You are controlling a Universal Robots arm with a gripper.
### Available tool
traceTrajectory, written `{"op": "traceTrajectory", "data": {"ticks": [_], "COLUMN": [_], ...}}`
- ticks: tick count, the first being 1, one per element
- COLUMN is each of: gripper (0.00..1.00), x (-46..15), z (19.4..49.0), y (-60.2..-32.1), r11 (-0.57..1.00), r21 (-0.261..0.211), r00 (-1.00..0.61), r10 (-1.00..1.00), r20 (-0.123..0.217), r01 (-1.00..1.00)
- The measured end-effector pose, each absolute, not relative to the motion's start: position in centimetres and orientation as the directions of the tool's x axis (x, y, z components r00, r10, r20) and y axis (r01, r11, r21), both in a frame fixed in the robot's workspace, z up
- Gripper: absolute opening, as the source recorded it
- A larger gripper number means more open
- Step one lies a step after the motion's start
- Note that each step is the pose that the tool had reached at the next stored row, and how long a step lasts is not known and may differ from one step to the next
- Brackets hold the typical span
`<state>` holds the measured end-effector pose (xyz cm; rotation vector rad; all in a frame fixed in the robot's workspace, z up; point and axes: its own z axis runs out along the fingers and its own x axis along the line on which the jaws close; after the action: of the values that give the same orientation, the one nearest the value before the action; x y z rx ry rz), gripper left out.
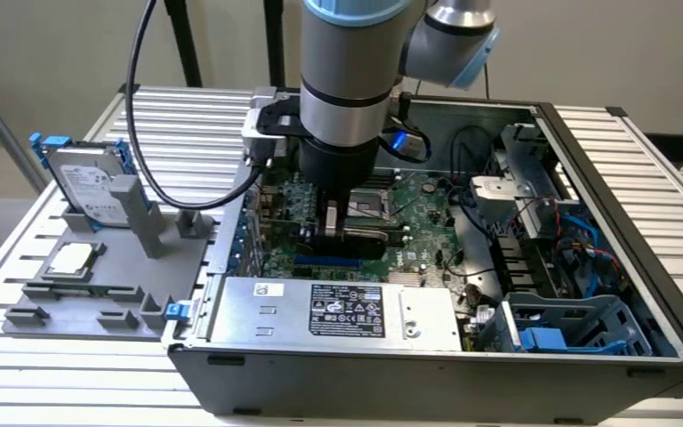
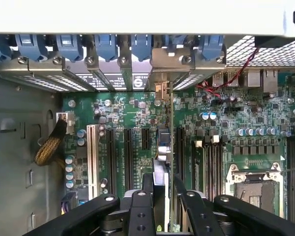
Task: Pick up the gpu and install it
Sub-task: 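Insert the gpu into the slot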
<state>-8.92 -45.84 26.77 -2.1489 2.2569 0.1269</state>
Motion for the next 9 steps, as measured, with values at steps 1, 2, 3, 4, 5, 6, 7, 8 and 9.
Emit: {"op": "traceTrajectory", "data": {"ticks": [1,2,3,4,5,6,7,8,9], "gripper": [0.0,0.0,0.0,0.0,0.0,0.0,0.0,0.0,0.0], "x": [-8.92,-8.92,-8.92,-8.92,-8.92,-8.92,-8.92,-8.92,-8.92], "z": [26.76,26.74,26.71,26.68,26.66,26.63,26.54,26.42,26.25], "y": [-45.84,-45.83,-45.82,-45.8,-45.78,-45.77,-45.73,-45.67,-45.54], "r11": [0.047,0.047,0.047,0.047,0.047,0.047,0.048,0.048,0.048], "r21": [0.043,0.043,0.043,0.043,0.043,0.043,0.043,0.043,0.042], "r00": [-0.05,-0.05,-0.05,-0.05,-0.05,-0.05,-0.05,-0.05,-0.05], "r10": [-0.996,-0.996,-0.996,-0.996,-0.996,-0.996,-0.996,-0.997,-0.997], "r20": [-0.072,-0.072,-0.071,-0.071,-0.071,-0.071,-0.069,-0.066,-0.06], "r01": [-0.998,-0.998,-0.998,-0.998,-0.998,-0.998,-0.998,-0.998,-0.998]}}
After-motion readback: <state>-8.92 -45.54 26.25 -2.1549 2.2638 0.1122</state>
